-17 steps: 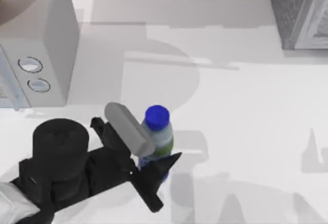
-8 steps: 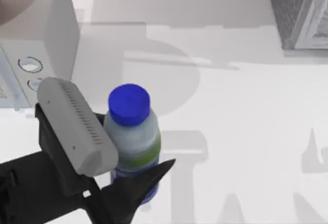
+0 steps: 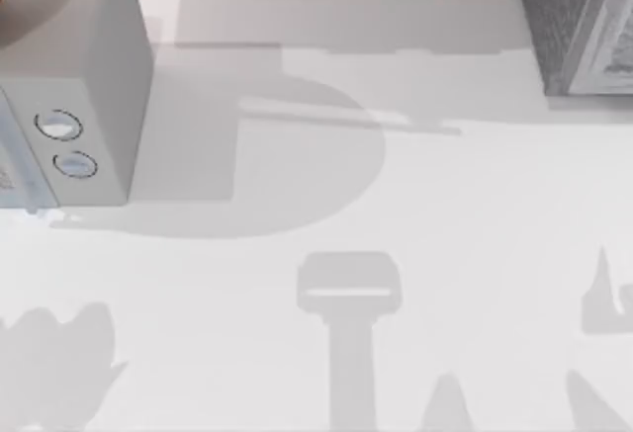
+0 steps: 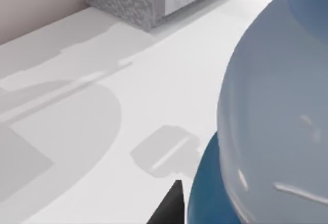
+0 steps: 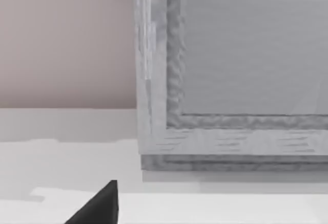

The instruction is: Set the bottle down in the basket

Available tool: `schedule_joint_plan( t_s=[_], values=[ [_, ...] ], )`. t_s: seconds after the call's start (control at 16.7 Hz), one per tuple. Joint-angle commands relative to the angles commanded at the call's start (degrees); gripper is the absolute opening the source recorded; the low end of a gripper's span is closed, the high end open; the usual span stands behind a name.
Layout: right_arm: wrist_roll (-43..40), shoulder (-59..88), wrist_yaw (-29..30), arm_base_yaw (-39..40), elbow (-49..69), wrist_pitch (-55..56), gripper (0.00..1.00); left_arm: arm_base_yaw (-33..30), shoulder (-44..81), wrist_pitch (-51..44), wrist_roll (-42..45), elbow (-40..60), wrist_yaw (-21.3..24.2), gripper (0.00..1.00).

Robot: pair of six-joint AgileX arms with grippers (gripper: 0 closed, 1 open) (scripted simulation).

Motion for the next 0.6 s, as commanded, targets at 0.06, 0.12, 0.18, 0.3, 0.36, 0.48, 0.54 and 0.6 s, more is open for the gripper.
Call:
schedule_joint_plan(
  t_s=[0.06,0.12,0.18,0.3,0.36,0.48,0.54,0.6],
  values=[
    [0.00,0.00,0.00,0.00,0.00,0.00,1.00,-0.90,-2.87,-4.53,-0.89,1.09,-1.75,0.00],
    [0.00,0.00,0.00,0.00,0.00,0.00,1.00,-1.69,-5.37,-8.49,-1.72,2.00,-3.33,0.00],
    [0.00,0.00,0.00,0.00,0.00,0.00,1.00,-2.36,-7.51,-11.87,-2.48,2.72,-4.72,0.00],
    [0.00,0.00,0.00,0.00,0.00,0.00,1.00,-3.31,-10.63,-16.88,-3.69,3.66,-6.83,0.00],
    [0.00,0.00,0.00,0.00,0.00,0.00,1.00,-3.58,-11.53,-18.37,-4.08,3.89,-7.48,0.00],
    [0.00,0.00,0.00,0.00,0.00,0.00,1.00,-3.80,-12.26,-19.61,-4.41,4.05,-8.01,0.00],
    [0.00,0.00,0.00,0.00,0.00,0.00,1.00,-3.80,-12.26,-19.61,-4.41,4.05,-8.01,0.00],
    [0.00,0.00,0.00,0.00,0.00,0.00,1.00,-3.80,-12.26,-19.61,-4.41,4.05,-8.01,0.00]
  ],
)
